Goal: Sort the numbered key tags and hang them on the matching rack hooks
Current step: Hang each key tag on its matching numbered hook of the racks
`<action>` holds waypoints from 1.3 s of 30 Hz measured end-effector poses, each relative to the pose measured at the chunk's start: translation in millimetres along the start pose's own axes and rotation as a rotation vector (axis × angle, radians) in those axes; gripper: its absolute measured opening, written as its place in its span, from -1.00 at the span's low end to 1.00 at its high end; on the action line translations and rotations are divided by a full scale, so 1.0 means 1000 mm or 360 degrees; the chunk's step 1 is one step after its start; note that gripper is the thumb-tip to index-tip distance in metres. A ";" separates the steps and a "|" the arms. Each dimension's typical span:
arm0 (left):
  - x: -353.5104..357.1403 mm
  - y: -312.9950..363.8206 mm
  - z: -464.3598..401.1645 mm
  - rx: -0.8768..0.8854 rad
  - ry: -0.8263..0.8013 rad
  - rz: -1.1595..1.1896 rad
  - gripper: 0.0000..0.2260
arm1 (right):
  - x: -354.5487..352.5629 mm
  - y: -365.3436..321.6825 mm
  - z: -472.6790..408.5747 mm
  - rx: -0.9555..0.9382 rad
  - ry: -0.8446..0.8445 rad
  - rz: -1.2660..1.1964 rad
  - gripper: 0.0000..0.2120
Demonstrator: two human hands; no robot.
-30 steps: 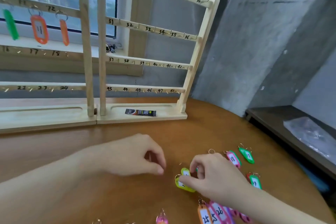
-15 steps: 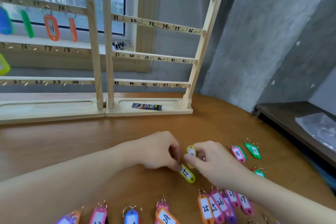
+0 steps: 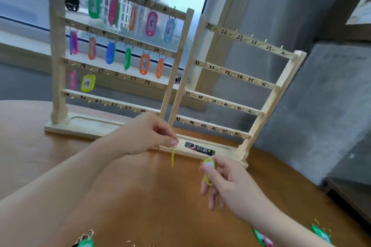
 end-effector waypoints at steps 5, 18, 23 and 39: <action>-0.044 -0.008 0.010 -0.0053 0.0222 0.0156 -0.92 | 0.023 -0.050 -0.026 -0.0051 -0.0094 -0.0109 -0.74; -0.143 -0.060 0.031 -0.0176 0.1419 0.0204 -0.92 | 0.076 -0.167 -0.098 -0.0408 -0.0131 -0.0244 -0.75; -0.143 -0.059 0.023 -0.0104 0.1482 0.0164 -0.90 | 0.093 -0.182 -0.120 -0.0431 -0.0164 -0.0142 -0.77; -0.140 -0.063 0.009 -0.0085 0.1531 -0.0379 -0.90 | 0.099 -0.201 -0.147 -0.0495 -0.0049 -0.0261 -0.77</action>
Point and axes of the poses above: each hand's wrist, its own z-axis away from the middle knuckle, its own x-axis out of the palm, y = z × x, the point moved 3 cm from there along -z, towards the middle knuckle, and after that the axes turned 11 degrees about x, right-handed, at the moved point
